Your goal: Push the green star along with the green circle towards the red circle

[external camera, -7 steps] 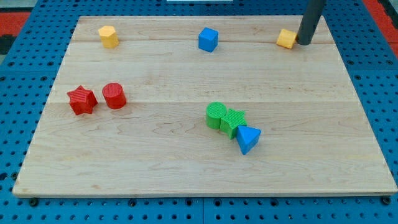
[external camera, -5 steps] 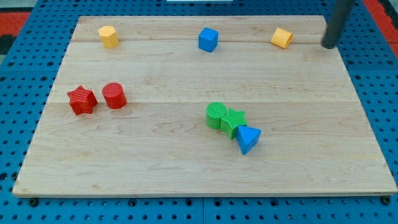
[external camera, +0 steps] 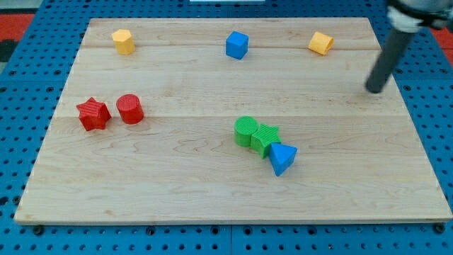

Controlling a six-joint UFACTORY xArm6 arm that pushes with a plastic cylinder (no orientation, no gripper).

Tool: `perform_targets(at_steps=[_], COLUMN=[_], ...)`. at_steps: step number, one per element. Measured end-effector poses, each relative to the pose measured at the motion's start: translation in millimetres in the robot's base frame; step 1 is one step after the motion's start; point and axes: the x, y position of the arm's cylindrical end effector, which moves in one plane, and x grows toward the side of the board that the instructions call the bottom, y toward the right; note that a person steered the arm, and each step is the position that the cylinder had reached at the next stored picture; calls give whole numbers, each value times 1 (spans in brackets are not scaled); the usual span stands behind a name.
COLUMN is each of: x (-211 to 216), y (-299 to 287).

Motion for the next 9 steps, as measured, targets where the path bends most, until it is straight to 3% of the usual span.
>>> perform_targets(at_steps=[2, 3, 4, 5, 6, 7, 9], x=[-7, -3, 31, 101, 117, 107, 79], y=[-207, -194, -95, -106, -96, -200, -334])
